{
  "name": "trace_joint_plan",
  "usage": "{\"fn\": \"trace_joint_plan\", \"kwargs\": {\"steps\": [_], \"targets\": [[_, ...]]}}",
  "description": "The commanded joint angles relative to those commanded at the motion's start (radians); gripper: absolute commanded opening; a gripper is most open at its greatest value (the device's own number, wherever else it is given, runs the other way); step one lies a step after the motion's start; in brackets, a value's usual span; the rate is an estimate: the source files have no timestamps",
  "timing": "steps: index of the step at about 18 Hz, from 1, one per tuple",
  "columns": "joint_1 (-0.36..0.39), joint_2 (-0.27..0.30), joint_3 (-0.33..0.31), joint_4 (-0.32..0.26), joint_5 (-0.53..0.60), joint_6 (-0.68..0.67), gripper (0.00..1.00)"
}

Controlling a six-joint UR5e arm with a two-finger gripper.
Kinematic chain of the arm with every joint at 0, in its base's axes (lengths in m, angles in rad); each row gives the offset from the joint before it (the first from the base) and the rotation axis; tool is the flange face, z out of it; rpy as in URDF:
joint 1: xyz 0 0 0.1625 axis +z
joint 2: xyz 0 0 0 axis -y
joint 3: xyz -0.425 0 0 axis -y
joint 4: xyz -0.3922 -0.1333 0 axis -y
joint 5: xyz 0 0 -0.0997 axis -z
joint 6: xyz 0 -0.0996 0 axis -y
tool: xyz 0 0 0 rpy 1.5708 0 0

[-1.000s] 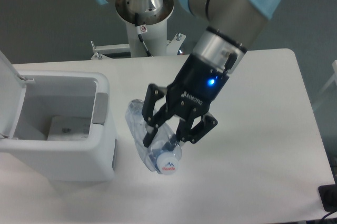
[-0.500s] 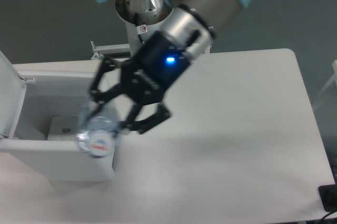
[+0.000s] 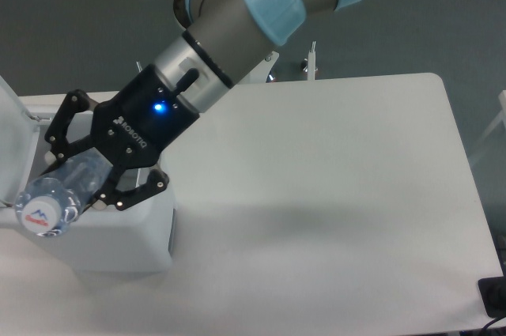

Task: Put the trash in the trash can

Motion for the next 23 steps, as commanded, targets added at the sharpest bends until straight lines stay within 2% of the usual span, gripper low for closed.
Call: {"fn": "trace_joint_plan", "kwargs": {"steps": [3, 4, 10, 12, 19, 23], "targets": [[0.0, 0.005, -0.019, 0.005, 0.0, 0.008, 0.98], [0.0, 0.005, -0.02, 0.005, 0.0, 0.009, 1.0], [0.024, 0.002, -0.026, 0.003, -0.002, 0.009, 1.0], [0.079, -0.001, -0.023, 0.0, -0.002, 0.011, 1.0], [0.339, -0.101, -0.031, 0.002, 0.0, 0.097, 1.0], [0.423, -0.167, -0.023, 0.002, 0.0, 0.098, 1.0]]}}
